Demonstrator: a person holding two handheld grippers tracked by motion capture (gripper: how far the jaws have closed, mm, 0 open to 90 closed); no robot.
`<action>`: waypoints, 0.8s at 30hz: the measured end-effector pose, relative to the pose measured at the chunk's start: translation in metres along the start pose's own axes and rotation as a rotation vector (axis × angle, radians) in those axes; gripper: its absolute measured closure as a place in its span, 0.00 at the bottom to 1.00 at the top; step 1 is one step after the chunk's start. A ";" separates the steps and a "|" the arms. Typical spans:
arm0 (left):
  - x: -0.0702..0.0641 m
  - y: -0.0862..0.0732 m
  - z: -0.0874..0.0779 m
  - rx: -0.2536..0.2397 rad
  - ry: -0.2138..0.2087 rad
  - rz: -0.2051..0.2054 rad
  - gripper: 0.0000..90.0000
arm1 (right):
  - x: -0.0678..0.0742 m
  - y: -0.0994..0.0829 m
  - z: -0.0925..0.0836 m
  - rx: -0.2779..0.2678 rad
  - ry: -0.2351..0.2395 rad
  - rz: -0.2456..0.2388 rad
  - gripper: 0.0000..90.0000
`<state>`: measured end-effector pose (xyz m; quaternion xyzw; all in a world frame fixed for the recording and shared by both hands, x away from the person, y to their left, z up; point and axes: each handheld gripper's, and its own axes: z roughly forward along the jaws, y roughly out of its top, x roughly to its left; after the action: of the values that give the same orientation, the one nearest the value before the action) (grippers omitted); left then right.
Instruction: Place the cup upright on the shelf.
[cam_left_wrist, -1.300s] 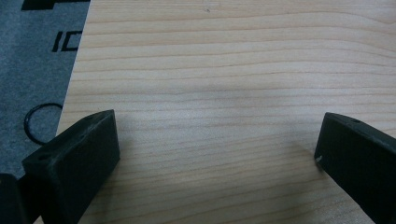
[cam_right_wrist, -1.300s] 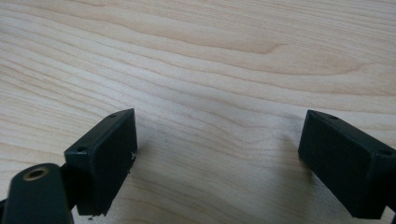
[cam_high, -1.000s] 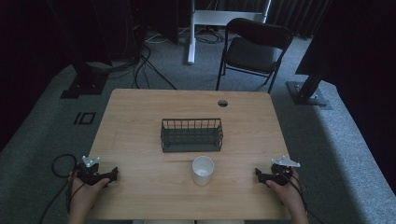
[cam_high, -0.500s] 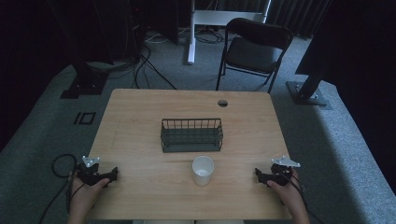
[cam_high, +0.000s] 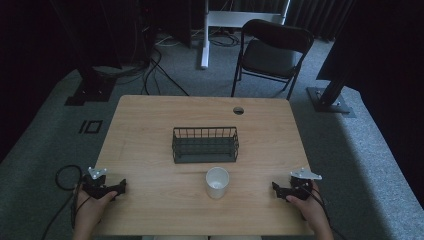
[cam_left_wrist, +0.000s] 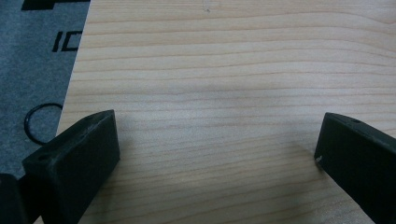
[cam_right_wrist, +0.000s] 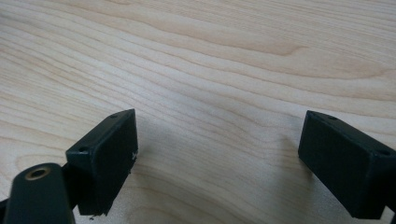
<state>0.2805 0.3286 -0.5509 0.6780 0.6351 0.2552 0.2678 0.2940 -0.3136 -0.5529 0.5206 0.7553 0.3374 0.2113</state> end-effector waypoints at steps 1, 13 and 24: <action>0.000 0.000 0.000 0.000 0.000 0.000 0.00 | 0.000 0.000 0.000 -0.006 0.003 0.002 0.13; 0.000 0.000 0.000 0.001 0.000 0.001 0.00 | 0.011 0.009 -0.001 -0.031 0.032 -0.028 0.13; 0.000 0.000 0.000 0.001 0.000 0.000 0.00 | 0.024 0.014 0.000 -0.097 0.118 -0.052 0.13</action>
<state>0.2805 0.3286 -0.5509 0.6783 0.6351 0.2550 0.2676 0.2943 -0.2878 -0.5416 0.4691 0.7626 0.3980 0.1998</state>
